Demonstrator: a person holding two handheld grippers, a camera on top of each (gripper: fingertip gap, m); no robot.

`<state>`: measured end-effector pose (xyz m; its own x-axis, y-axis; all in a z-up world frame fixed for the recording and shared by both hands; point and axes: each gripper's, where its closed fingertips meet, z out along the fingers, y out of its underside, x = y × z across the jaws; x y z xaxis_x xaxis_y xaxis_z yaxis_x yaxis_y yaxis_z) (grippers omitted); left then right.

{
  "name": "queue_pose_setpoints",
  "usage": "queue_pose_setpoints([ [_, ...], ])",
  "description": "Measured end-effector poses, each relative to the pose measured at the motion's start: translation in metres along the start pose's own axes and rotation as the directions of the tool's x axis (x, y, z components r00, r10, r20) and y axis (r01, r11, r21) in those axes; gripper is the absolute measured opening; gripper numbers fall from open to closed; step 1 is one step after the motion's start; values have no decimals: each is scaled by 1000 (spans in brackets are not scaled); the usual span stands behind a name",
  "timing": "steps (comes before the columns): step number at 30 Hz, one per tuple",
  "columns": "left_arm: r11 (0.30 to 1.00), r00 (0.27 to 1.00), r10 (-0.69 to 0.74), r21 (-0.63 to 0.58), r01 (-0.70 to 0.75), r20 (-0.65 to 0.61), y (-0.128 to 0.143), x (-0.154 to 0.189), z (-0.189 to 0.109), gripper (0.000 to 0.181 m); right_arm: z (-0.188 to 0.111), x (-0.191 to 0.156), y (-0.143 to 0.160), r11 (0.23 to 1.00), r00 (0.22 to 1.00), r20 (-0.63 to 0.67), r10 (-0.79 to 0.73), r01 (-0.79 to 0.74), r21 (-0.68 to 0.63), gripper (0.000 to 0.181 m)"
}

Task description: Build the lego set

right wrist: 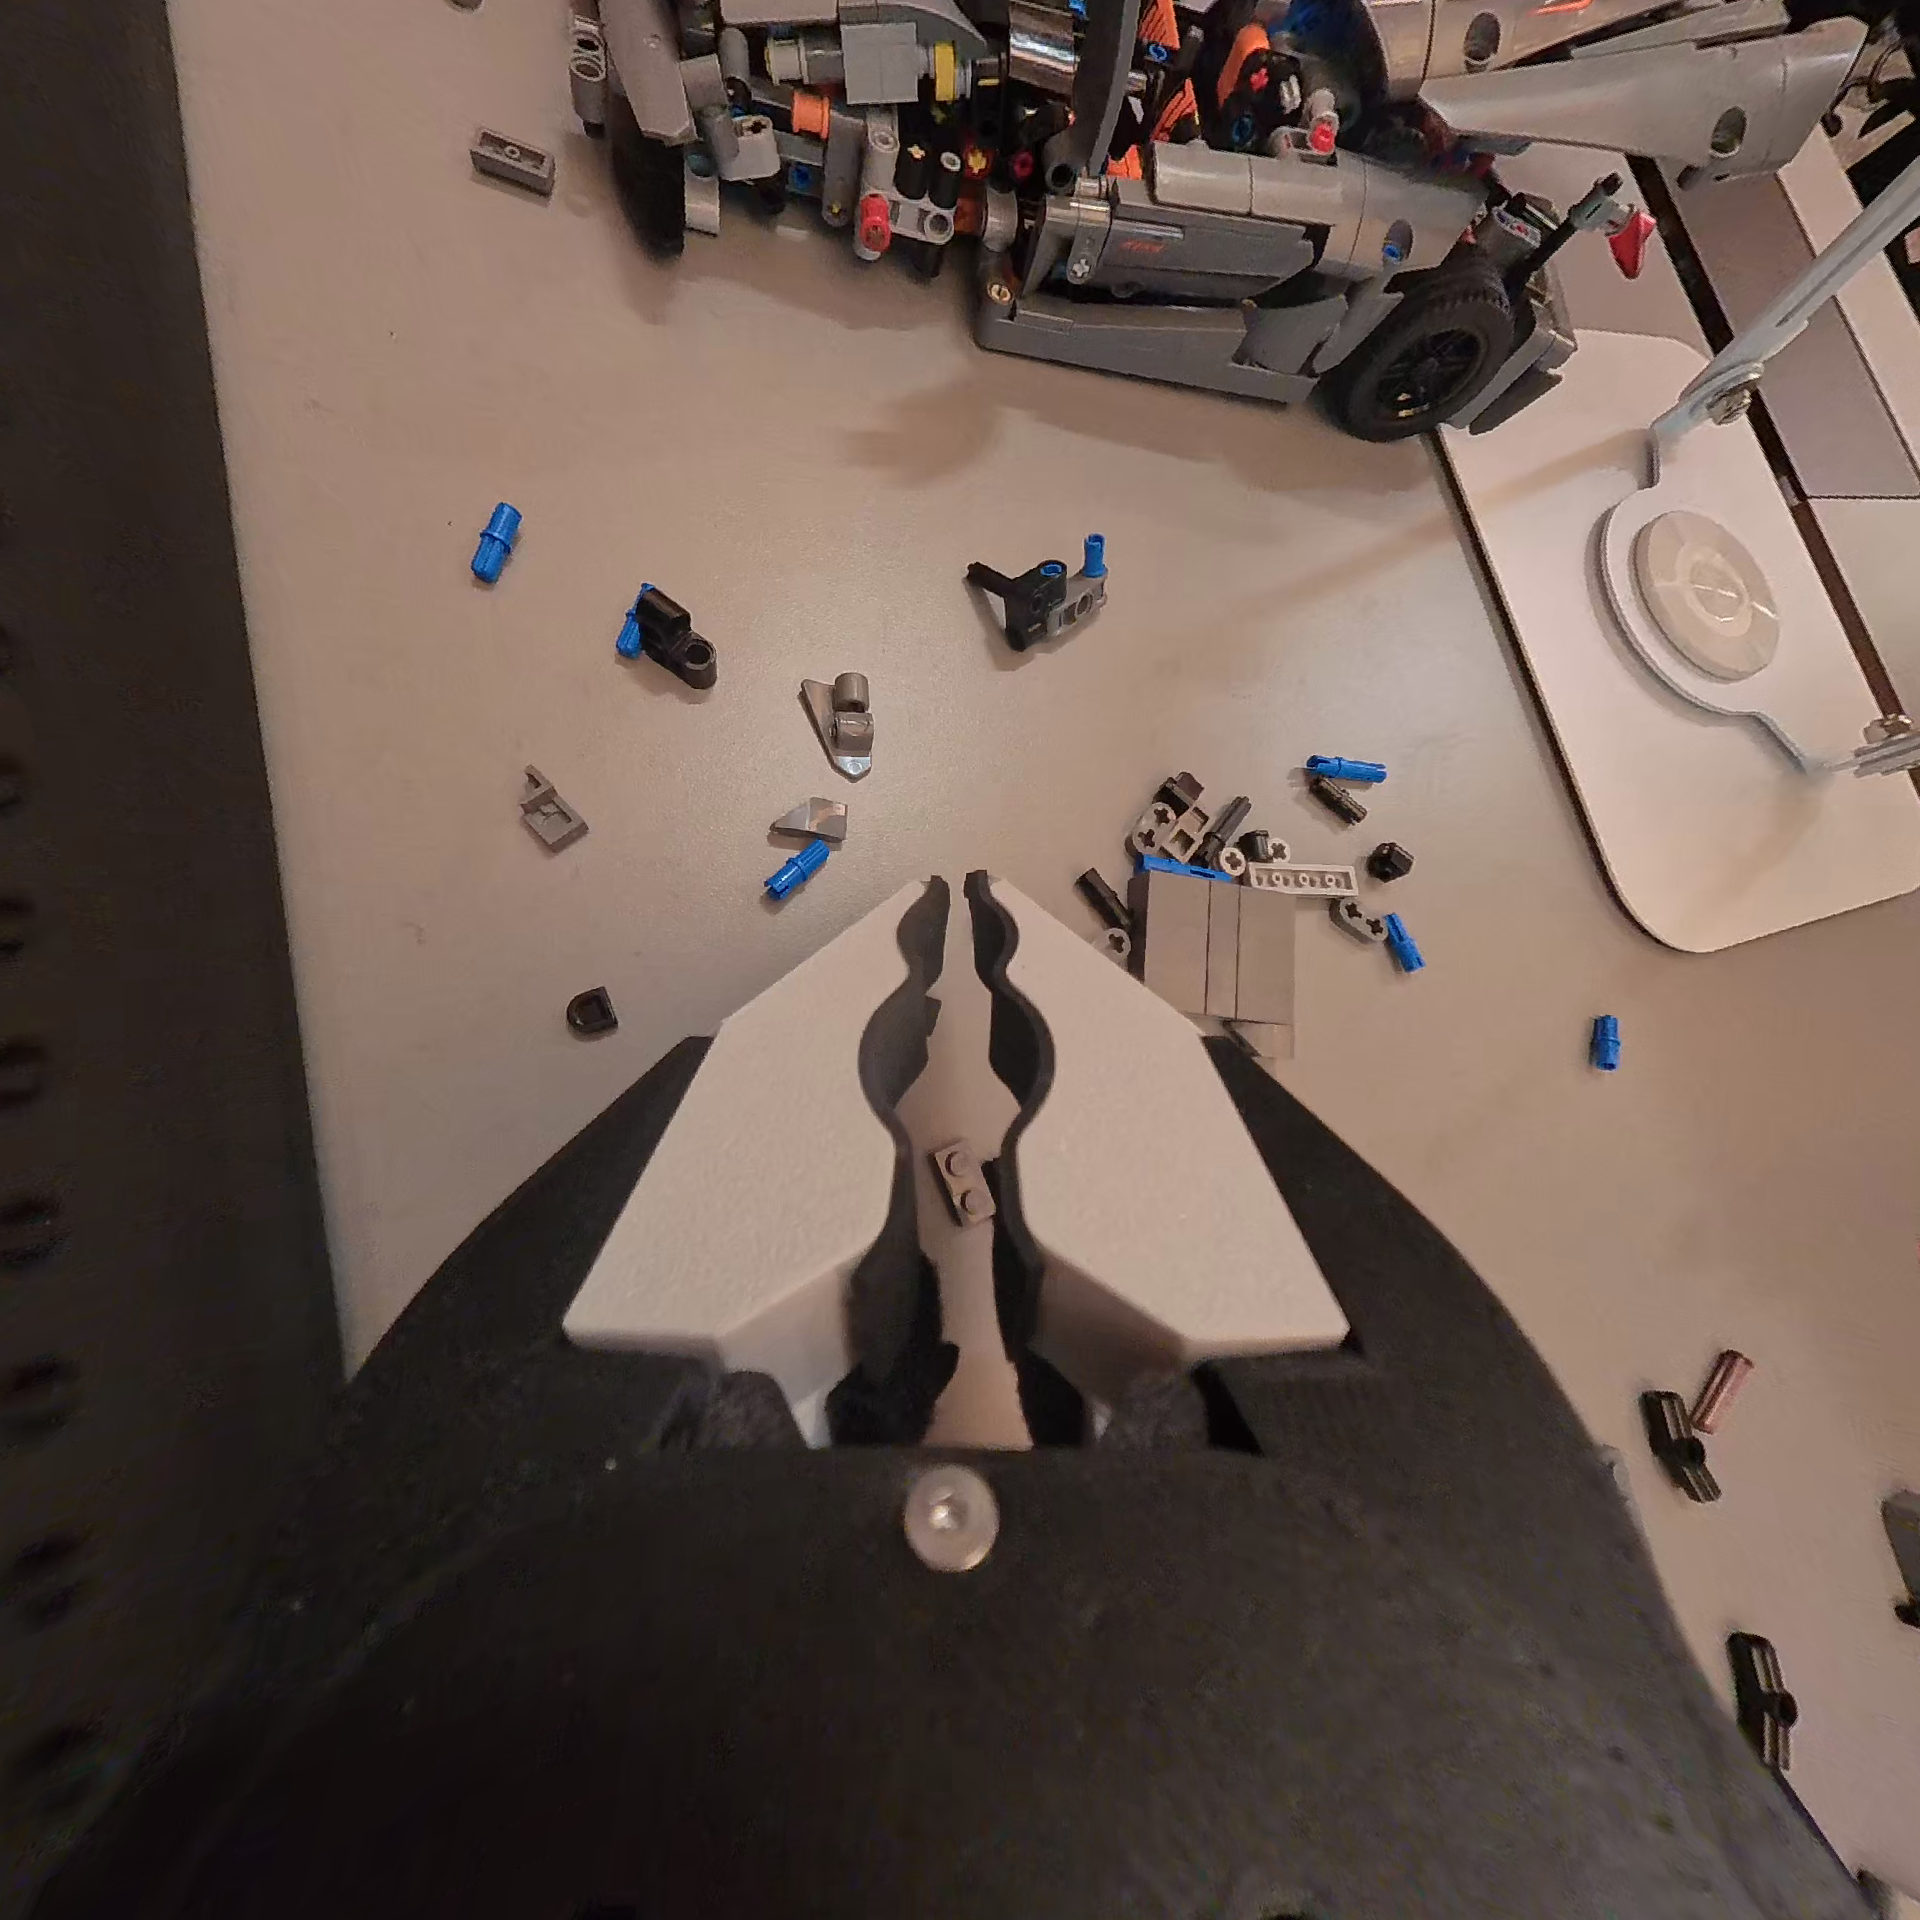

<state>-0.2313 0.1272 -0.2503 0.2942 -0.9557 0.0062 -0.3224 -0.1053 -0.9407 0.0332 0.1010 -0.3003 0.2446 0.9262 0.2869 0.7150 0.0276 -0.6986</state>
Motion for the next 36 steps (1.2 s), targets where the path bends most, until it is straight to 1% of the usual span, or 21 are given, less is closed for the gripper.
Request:
queue_pose_setpoints([
  [4, 999, 999, 31, 11, -31, 41, -4, -4, -1, 30, 0, 0, 1, 1000, 1000, 1, 0, 0, -3, 2],
  [7, 994, 988, 111, -22, -109, 109, -4, -7, -1, 31, 1, -1, 1, 1000, 1000, 3, 0, 0, -5, 2],
  [9, 979, 966, 199, -68, -190, 165, -2, -10, 0, 32, 1, -1, 1, 1000, 1000, 4, 1, -1, -6, 2],
  [11, 966, 942, 259, -73, -249, 213, -8, -12, -1, 29, 2, -1, 2, 1000, 1000, 7, 2, -2, -9, 2],
  [12, 956, 927, 293, -94, -278, 234, -8, -13, -1, 29, 3, -1, 2, 1000, 1000, 8, 2, -2, -11, 2],
  [14, 929, 896, 368, -133, -345, 248, -7, -11, 1, 26, 3, -1, 3, 1000, 1000, 10, 2, -2, -15, 2],
  [16, 911, 875, 411, -154, -383, 255, -8, -9, 3, 21, 4, -2, 4, 1000, 1000, 13, 3, -3, -17, 2],
  [26, 884, 837, 464, -206, -419, 290, -18, -11, 6, 13, 7, -1, 7, 1000, 1000, 20, 14, -14, -27, 2],
  [32, 898, 867, 429, -221, -380, 253, -25, -10, 14, 13, 6, 2, 9, 999, 1000, 12, 25, -24, -30, 2],
  [36, 890, 880, 427, -267, -369, 207, -30, -11, 20, 13, 6, 3, 9, 999, 999, 9, 31, -31, -30, 2],
])
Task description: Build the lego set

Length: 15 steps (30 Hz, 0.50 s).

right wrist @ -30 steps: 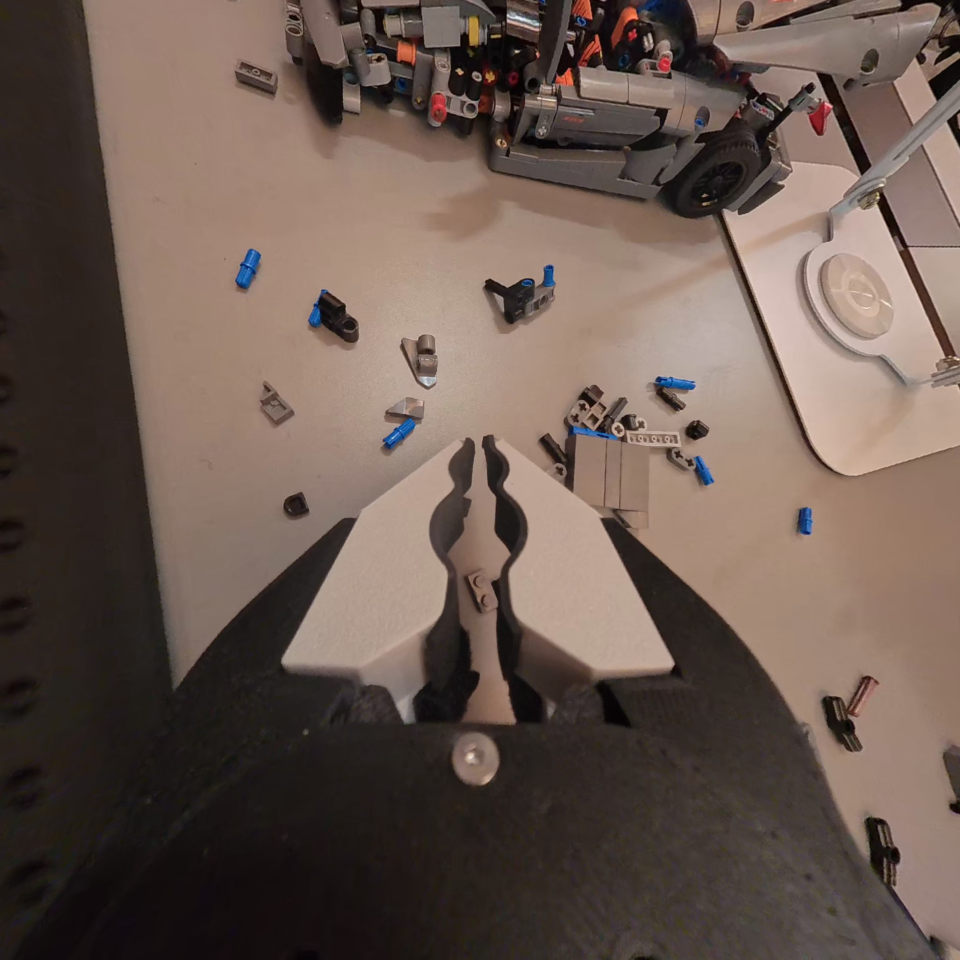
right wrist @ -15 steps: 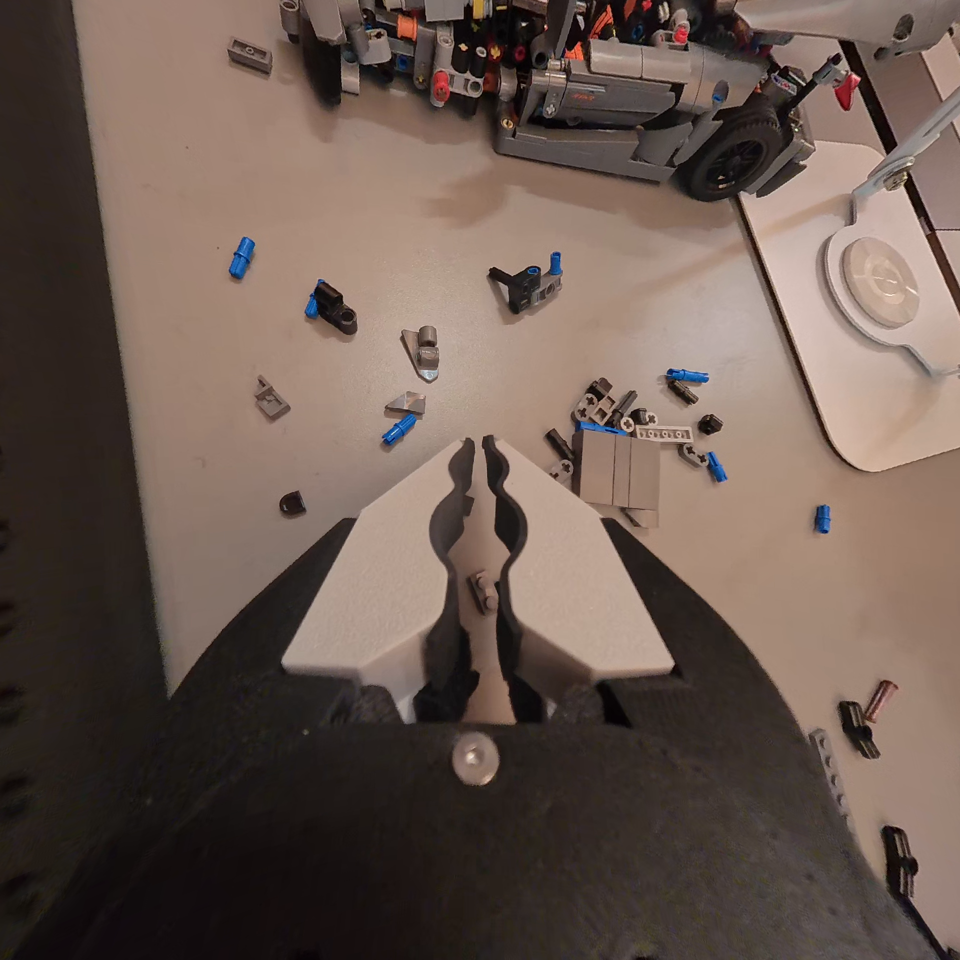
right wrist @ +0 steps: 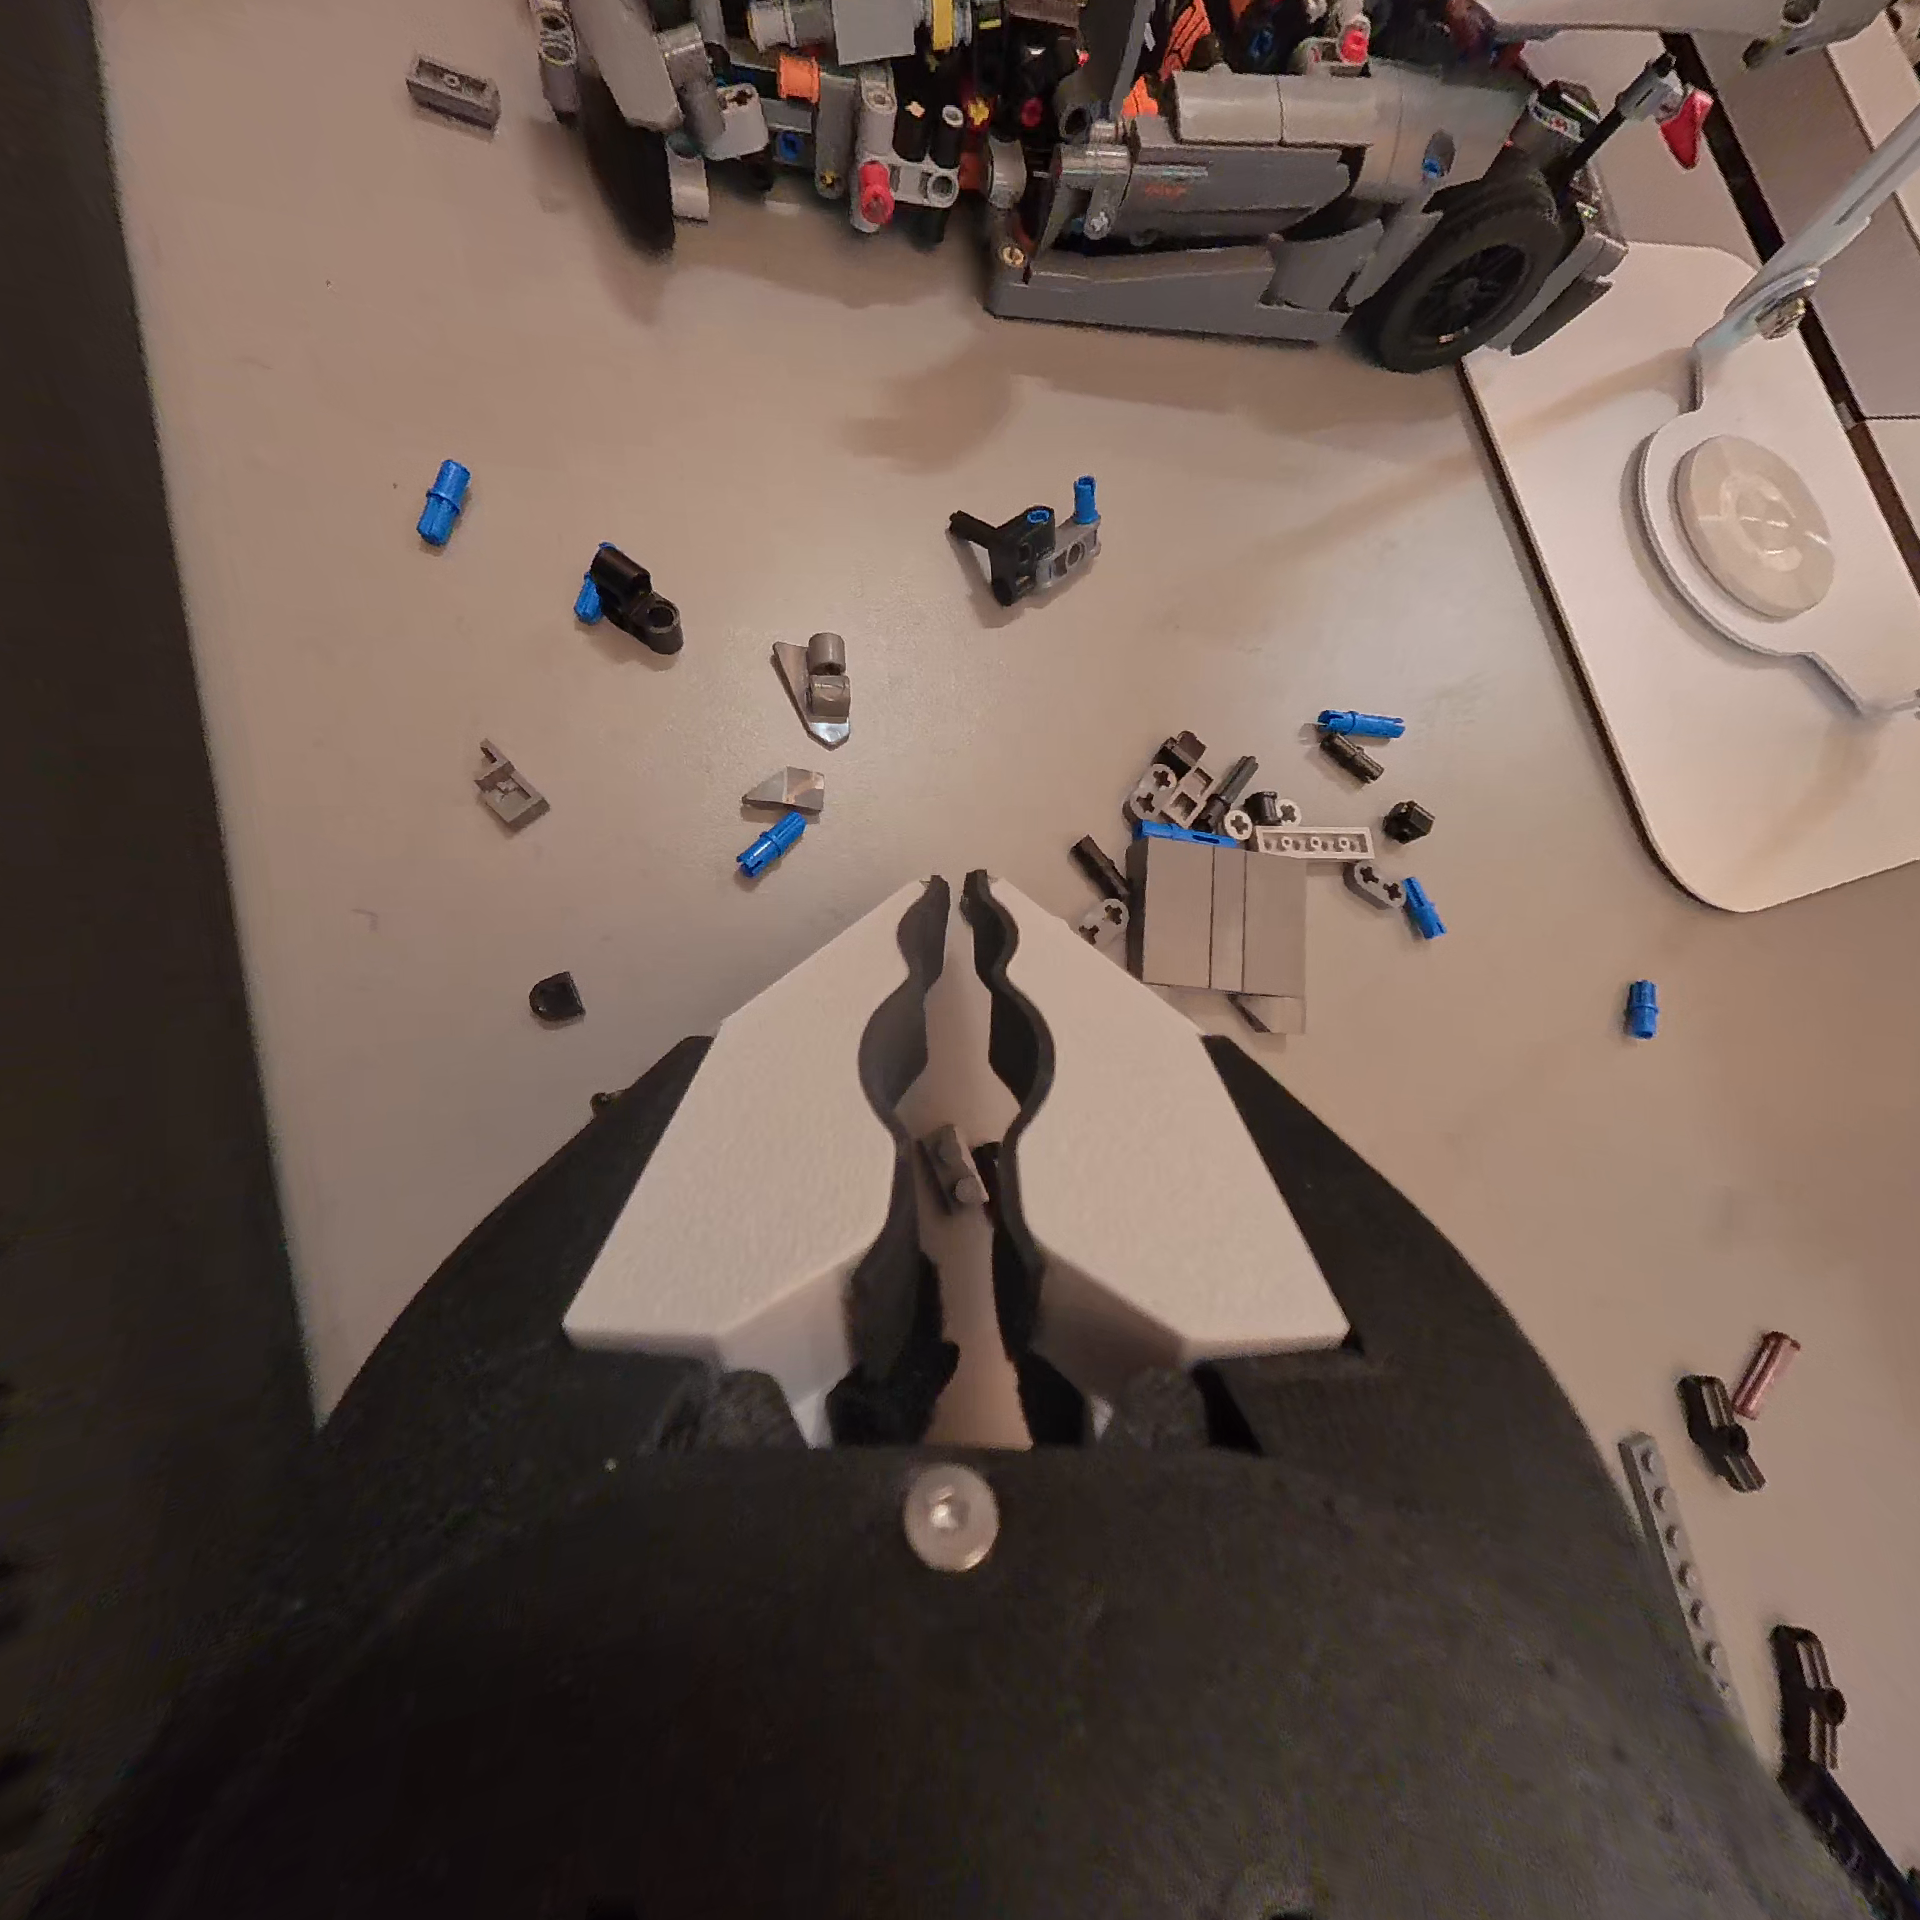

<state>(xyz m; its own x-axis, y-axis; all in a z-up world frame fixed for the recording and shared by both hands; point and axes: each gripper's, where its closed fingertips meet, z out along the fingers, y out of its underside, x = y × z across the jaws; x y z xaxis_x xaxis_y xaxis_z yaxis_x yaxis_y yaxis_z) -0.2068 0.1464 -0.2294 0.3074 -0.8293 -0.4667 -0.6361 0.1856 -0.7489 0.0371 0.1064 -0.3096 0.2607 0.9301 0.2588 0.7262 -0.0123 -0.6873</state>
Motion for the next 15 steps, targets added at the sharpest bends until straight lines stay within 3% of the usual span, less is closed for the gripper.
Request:
queue_pose_setpoints([
  [10, 985, 979, -170, -15, 170, -115, -20, -3, 21, 12, 1, 1, 2, 1000, 1000, 0, 7, -7, -5, 2],
  [15, 988, 985, -108, 91, 121, -136, -24, -2, 21, 17, 2, 0, 3, 1000, 1000, 3, 7, -7, -9, 2],
])
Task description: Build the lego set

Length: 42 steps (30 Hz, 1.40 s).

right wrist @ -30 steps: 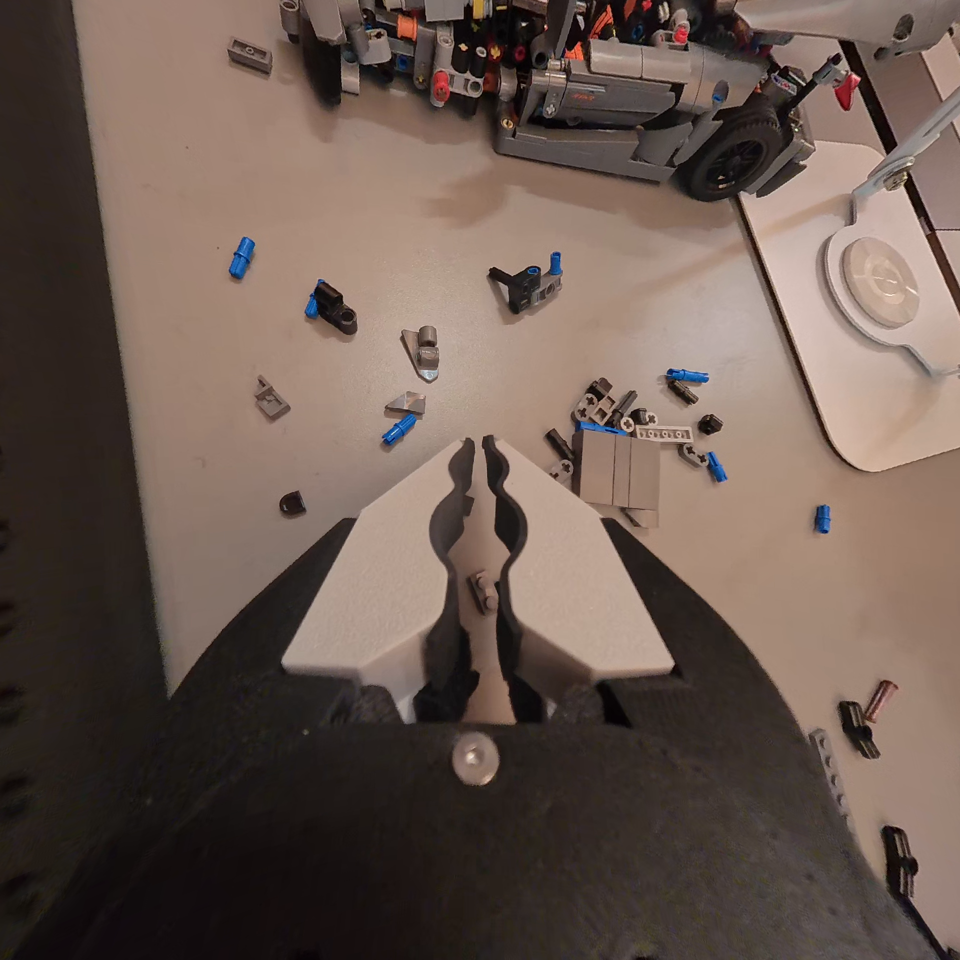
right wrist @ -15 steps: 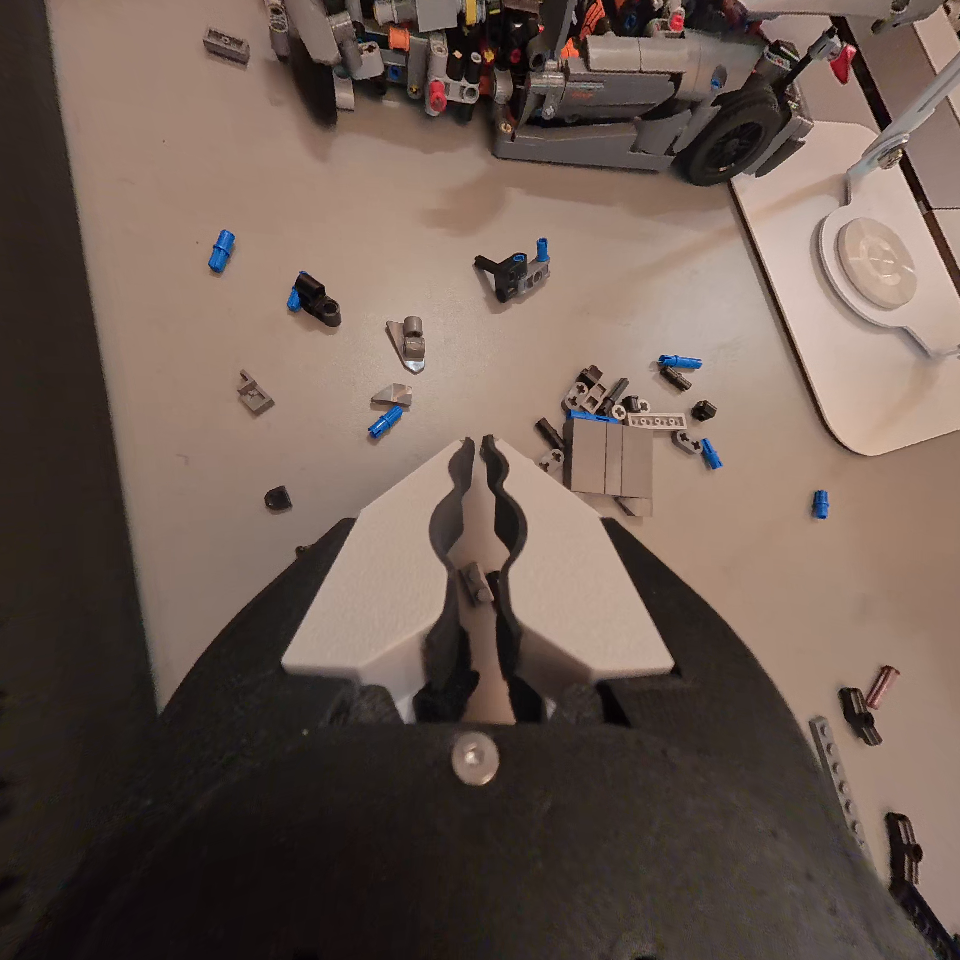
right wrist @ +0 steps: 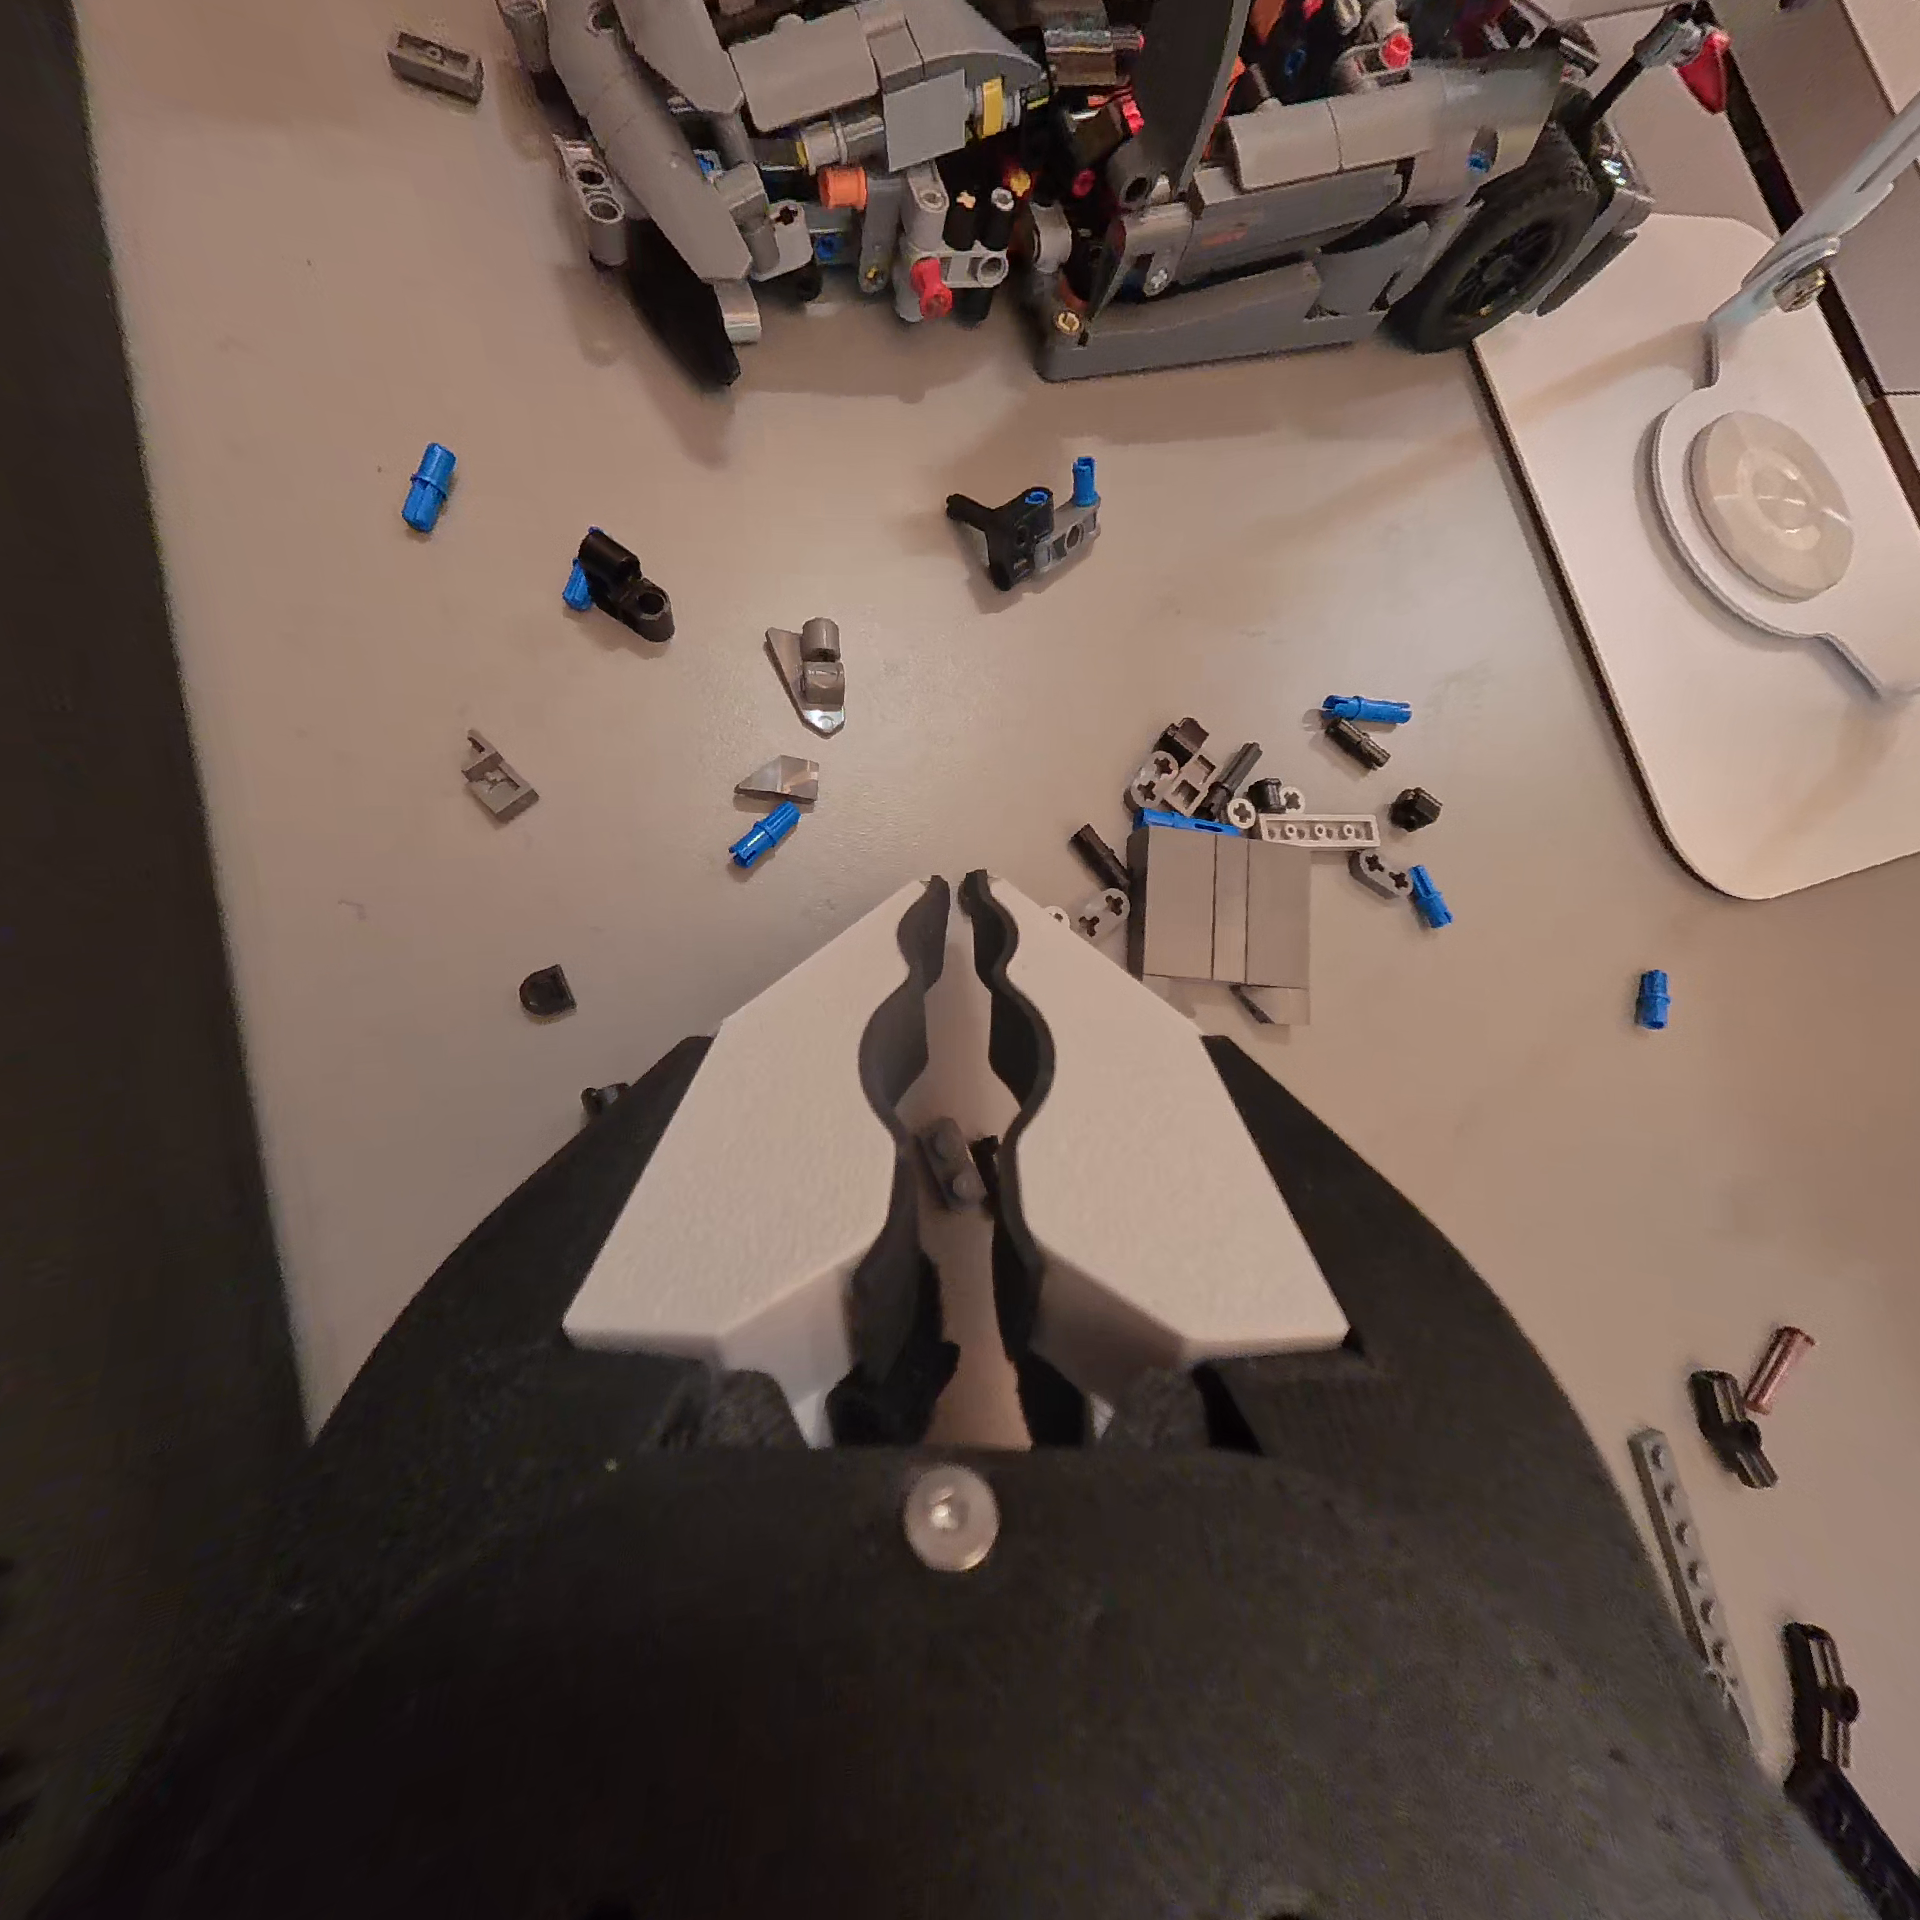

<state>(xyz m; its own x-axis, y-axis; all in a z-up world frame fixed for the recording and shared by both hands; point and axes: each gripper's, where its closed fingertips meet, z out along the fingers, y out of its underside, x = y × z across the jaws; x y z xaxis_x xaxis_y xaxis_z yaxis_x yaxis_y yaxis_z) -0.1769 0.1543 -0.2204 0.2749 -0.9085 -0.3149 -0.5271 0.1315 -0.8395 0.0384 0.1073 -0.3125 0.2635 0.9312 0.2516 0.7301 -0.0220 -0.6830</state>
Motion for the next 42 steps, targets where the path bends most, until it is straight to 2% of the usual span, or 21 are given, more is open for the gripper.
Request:
queue_pose_setpoints([
  [5, 998, 1000, 18, 60, -19, 7, 2, 0, -2, 25, 1, -1, 0, 1000, 1000, 4, 0, 0, -3, 2],
  [6, 998, 1000, 14, 66, -15, 15, 2, -1, -2, 33, 1, -1, 1, 1000, 1000, 5, -1, 1, -5, 2],
  [10, 997, 998, 56, 61, -57, 19, 4, 1, 0, 45, 1, -1, 0, 1000, 1000, 6, -1, 1, -2, 2],
  [19, 991, 992, 118, 60, -116, -36, 7, 16, 0, 55, 1, -2, -1, 1000, 1000, 8, -4, 4, 3, 2],
  [21, 986, 986, 165, 23, -165, -25, 10, 19, 3, 53, 1, -2, -1, 1000, 1000, 9, -5, 5, 1, 2],
  [26, 978, 978, 205, -32, -206, -33, 16, 25, 9, 34, 0, -2, -1, 1000, 1000, 7, -5, 5, 3, 2],
  [30, 991, 990, 127, -29, -129, -56, 15, 21, 5, 33, 0, -2, -2, 1000, 1000, 6, -8, 8, 5, 2],
  [35, 987, 975, -151, -74, 141, -164, 9, 20, 7, 34, 0, -2, -1, 1000, 1000, 5, -7, 7, 3, 2],
  [39, 927, 899, -370, -155, 341, -236, 3, 18, 7, 35, 0, -1, -1, 1000, 1000, 4, -4, 4, 3, 2],
  [42, 806, 738, -592, -231, 545, -325, -6, 16, 6, 33, -1, 0, -2, 1000, 1000, -1, 0, 0, 11, 3],
])
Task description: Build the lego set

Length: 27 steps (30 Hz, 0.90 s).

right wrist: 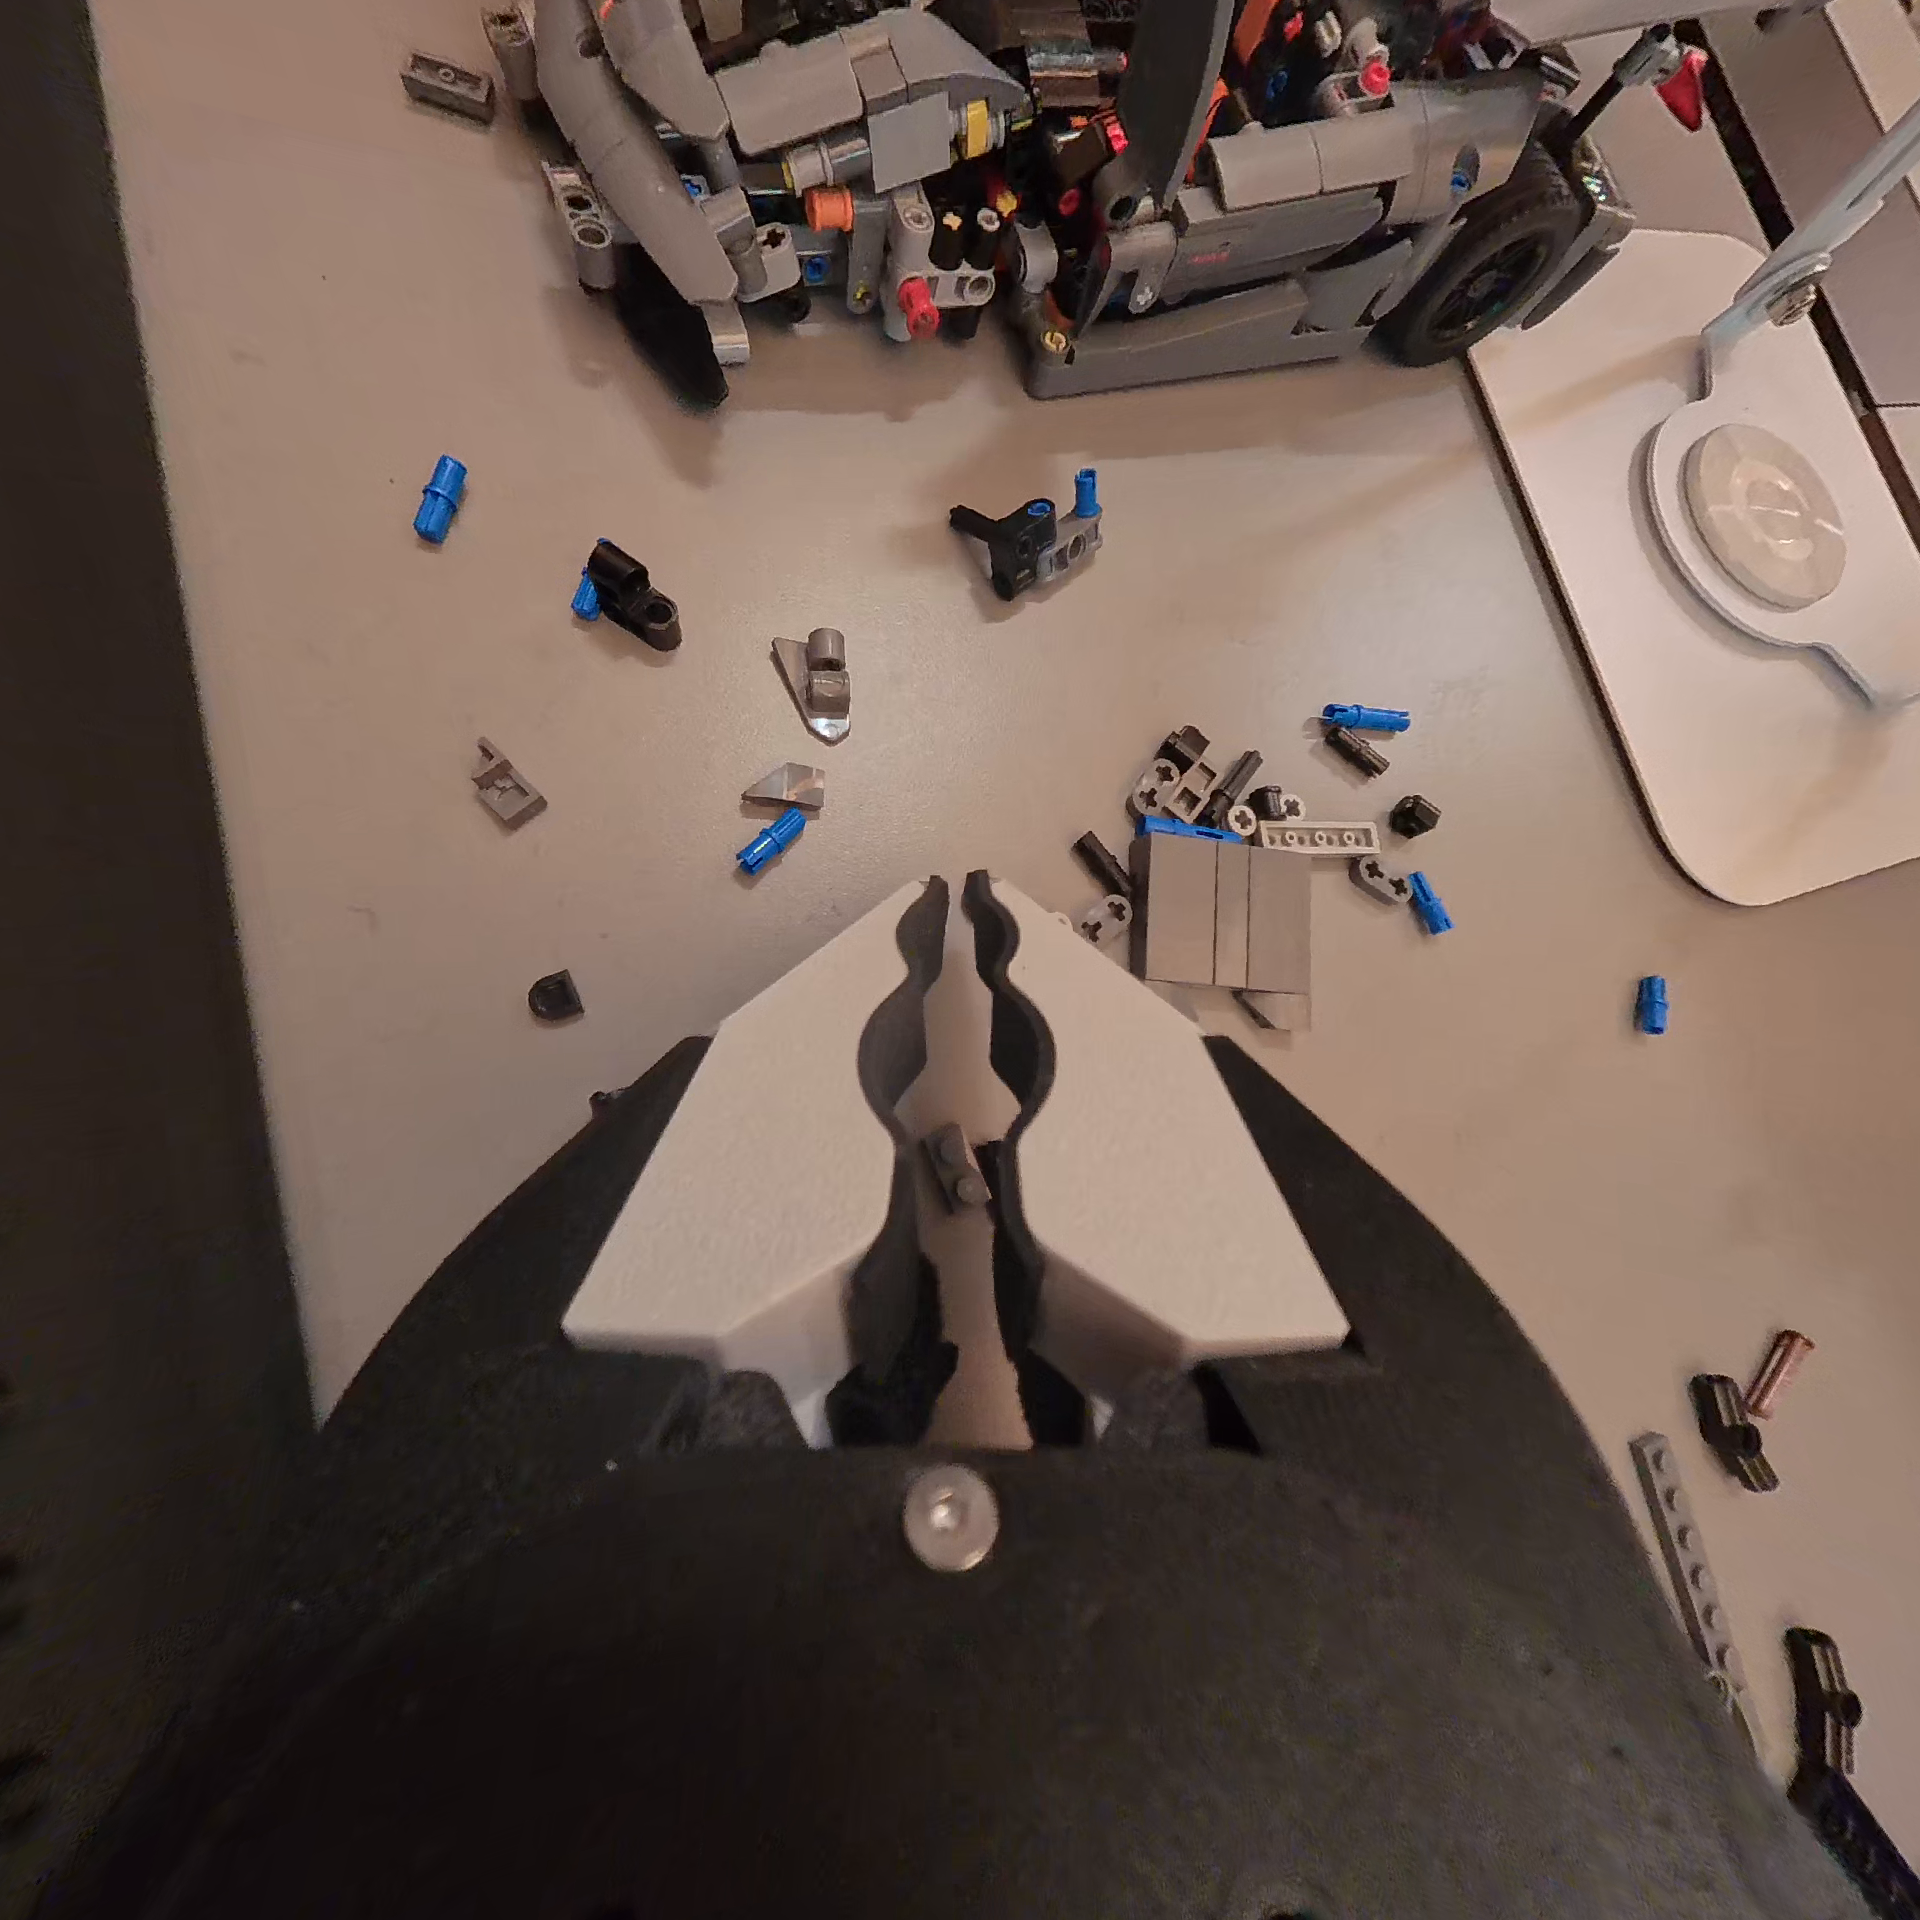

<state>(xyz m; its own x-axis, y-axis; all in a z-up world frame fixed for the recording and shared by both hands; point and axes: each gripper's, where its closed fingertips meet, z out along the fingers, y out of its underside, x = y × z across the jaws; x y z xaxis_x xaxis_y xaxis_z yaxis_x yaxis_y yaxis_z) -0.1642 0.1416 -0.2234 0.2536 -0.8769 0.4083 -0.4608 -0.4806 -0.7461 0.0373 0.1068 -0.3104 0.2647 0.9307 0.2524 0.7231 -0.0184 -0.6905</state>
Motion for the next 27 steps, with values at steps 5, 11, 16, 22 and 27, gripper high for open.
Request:
queue_pose_setpoints([
  [5, 991, 978, -130, -11, 130, -166, -4, 5, 4, 29, -4, 1, -5, 999, 1000, 2, 10, -10, 32, 4],
  [11, 986, 989, 134, 107, -126, -70, -12, 12, -8, 57, -14, -24, -24, 997, 993, 106, 51, -57, 48, 11],
  [16, 940, 944, 329, 92, -328, 9, 5, 14, -13, 59, -2, -31, -14, 997, 997, 69, 34, -29, -75, 17],
  [22, 912, 911, 407, 26, -410, 65, 22, 3, -3, 53, -9, -15, -8, 992, 996, 4, 89, -88, -90, 13],
  [27, 893, 890, 448, 9, -450, 84, 26, 0, -1, 47, -10, -14, -12, 992, 994, 24, 111, -109, -63, 13],
])
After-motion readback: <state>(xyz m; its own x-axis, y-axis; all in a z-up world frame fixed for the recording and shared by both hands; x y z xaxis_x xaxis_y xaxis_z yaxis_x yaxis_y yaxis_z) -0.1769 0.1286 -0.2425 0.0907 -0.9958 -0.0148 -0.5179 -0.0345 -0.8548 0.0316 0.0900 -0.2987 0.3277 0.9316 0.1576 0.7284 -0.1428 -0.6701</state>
